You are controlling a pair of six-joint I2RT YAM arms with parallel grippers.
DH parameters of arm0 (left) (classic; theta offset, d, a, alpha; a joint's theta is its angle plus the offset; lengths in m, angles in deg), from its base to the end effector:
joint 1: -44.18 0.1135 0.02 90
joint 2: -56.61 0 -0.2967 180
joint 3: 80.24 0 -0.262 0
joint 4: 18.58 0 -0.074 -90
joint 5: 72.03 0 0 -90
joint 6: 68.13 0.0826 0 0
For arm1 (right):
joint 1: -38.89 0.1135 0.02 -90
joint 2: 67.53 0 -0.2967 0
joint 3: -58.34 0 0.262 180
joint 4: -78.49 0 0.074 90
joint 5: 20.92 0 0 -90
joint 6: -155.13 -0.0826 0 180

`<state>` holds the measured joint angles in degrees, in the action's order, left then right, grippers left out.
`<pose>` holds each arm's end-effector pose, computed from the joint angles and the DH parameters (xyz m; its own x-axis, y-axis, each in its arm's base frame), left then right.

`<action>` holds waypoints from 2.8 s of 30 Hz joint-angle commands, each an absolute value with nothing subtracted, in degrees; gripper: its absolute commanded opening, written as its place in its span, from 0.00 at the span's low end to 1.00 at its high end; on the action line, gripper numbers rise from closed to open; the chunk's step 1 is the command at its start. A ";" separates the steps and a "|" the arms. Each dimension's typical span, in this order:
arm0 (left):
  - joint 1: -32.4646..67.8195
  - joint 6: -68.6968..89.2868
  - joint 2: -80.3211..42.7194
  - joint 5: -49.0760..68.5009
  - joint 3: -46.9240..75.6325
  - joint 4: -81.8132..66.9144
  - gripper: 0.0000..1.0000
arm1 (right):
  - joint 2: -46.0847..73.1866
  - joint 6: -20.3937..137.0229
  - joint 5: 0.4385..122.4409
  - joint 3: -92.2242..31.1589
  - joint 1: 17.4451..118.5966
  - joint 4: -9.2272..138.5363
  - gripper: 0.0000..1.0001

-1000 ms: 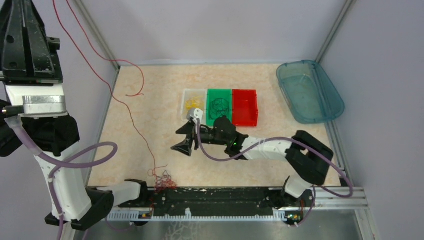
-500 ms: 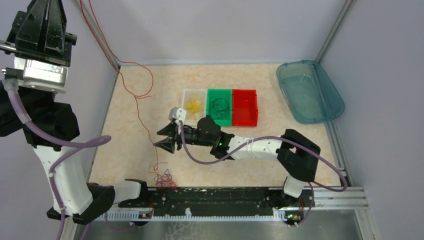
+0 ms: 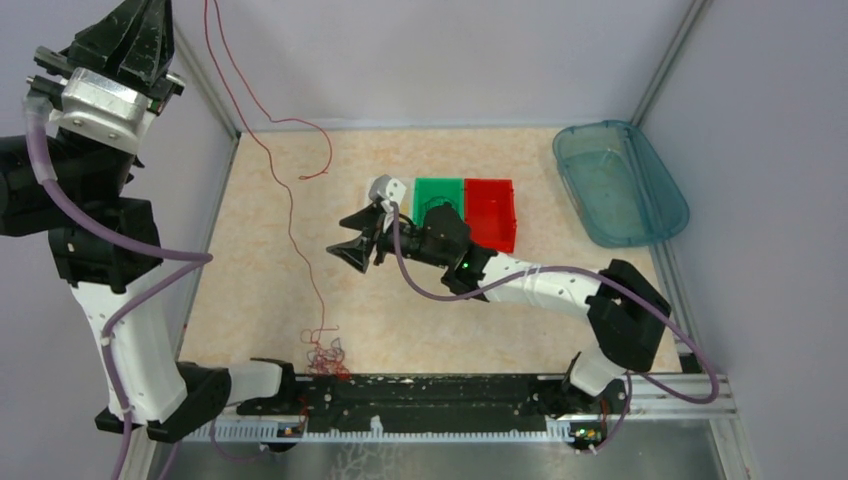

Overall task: Untangle the cables
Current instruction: Untie the cable.

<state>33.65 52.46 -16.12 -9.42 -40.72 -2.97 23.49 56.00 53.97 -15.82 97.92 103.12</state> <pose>0.1126 -0.0596 0.7556 0.8920 0.2938 -0.3435 -0.0164 0.7805 0.6250 0.2020 0.3784 0.3549 -0.0837 0.1581 -0.9839 -0.9596 0.2535 0.1224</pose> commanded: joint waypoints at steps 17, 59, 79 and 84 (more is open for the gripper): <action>33.54 50.58 -15.30 -10.89 -37.62 -6.39 0.00 | 28.85 49.72 54.82 -18.34 104.49 98.04 0.67; 33.54 28.00 9.87 -43.05 17.45 20.56 0.02 | 13.18 50.74 48.60 -18.18 97.21 96.70 0.00; 33.54 31.39 10.47 -34.42 18.91 27.43 0.41 | 13.88 50.71 49.49 -18.67 97.25 94.59 0.00; 33.54 34.42 9.39 -35.11 17.87 30.81 0.42 | 13.66 50.50 49.77 -18.20 97.25 95.09 0.00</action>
<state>33.65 32.11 10.10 -35.04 19.83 27.60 15.08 50.47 49.16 -17.18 96.91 92.67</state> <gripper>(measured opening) 0.424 0.010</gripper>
